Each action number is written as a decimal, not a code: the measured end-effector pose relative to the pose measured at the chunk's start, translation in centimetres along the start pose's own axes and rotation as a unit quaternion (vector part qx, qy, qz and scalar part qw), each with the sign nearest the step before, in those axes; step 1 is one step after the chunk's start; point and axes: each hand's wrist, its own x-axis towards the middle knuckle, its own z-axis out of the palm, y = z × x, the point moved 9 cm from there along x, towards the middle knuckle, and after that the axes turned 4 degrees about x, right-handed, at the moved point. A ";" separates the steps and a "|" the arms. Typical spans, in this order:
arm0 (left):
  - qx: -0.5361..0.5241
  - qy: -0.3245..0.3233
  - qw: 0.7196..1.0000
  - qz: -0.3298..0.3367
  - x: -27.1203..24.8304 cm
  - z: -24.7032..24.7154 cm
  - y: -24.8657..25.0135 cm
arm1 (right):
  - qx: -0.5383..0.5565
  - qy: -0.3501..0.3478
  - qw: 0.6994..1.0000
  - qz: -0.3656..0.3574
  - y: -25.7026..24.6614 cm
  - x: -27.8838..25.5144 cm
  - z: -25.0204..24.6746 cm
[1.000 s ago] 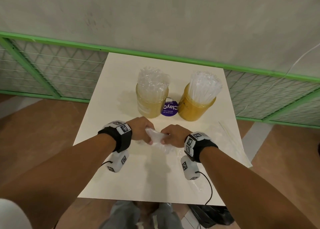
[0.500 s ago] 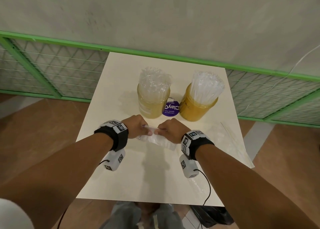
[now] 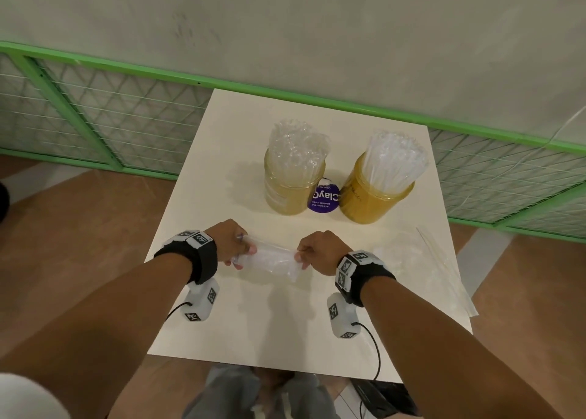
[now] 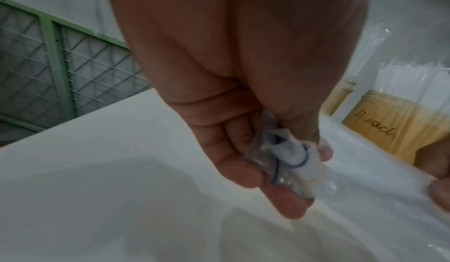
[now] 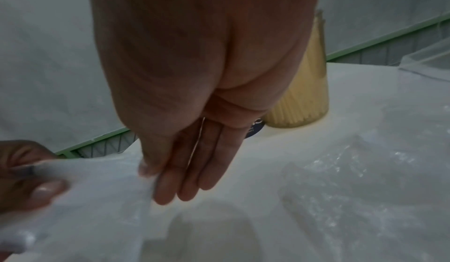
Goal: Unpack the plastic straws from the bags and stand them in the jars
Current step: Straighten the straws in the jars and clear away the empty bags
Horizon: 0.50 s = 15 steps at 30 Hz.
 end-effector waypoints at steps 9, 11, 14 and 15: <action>-0.073 0.038 0.996 -0.017 0.6 -0.5 -2.5 | -0.044 0.019 0.997 0.053 1.8 2.0 2.4; -0.027 0.057 0.997 -0.041 0.7 -0.6 -3.2 | -0.069 0.000 0.995 0.065 2.0 2.6 3.6; 0.033 0.048 0.996 -0.071 1.0 0.2 -4.7 | -0.102 -0.018 0.991 0.081 2.1 3.1 5.1; 0.081 0.045 0.993 -0.078 1.0 0.4 -5.1 | -0.090 -0.009 0.991 0.094 2.2 3.2 5.2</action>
